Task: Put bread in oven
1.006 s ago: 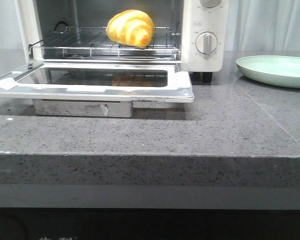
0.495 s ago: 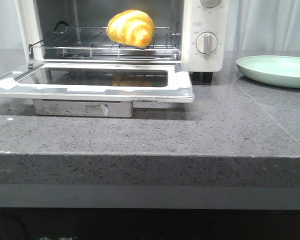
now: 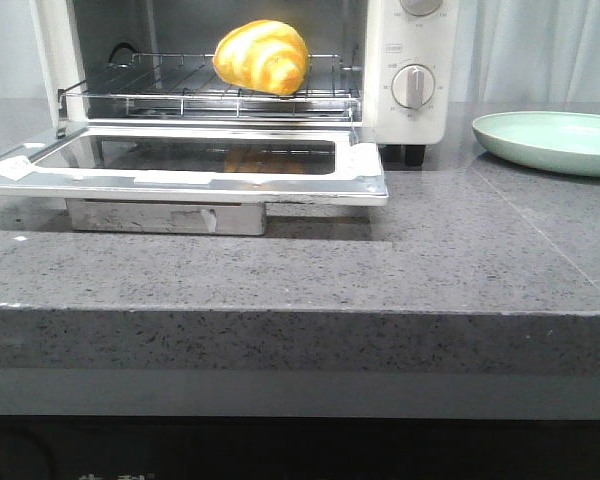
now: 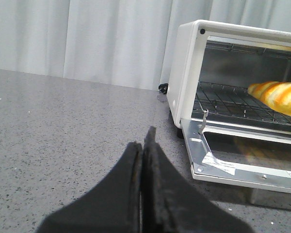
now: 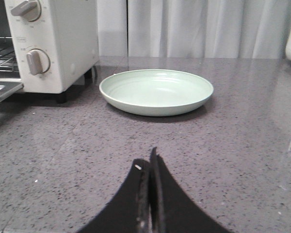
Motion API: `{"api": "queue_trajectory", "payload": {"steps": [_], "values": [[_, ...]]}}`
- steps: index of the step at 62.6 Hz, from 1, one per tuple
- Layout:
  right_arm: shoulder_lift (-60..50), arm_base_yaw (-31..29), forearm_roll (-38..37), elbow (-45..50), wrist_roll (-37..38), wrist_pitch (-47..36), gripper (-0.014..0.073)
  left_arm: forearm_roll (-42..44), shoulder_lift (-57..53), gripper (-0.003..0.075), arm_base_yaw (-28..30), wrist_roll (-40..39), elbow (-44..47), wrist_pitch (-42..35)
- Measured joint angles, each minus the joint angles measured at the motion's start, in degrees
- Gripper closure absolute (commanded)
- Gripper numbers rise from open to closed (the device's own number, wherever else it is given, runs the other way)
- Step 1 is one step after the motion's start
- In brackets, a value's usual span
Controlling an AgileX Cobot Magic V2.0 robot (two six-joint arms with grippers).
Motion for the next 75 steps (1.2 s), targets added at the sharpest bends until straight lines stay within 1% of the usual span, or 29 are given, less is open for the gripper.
{"api": "queue_trajectory", "payload": {"steps": [6,20,36,75], "values": [[0.0,-1.1,0.1,0.0,-0.1,-0.5,0.0662,0.0,0.0,0.0739,0.0,0.0,0.0,0.0],[0.0,-0.9,0.2,0.0,-0.1,-2.4,0.0662,0.0,0.0,0.0739,0.0,0.0,0.0,0.0],[0.0,-0.9,-0.9,0.0,2.8,-2.4,0.0662,0.0,0.0,0.0739,0.0,0.0,0.0,0.0],[0.0,-0.9,-1.3,0.0,3.2,-2.4,0.0662,0.0,0.0,0.0739,0.0,0.0,0.0,0.0]]}}
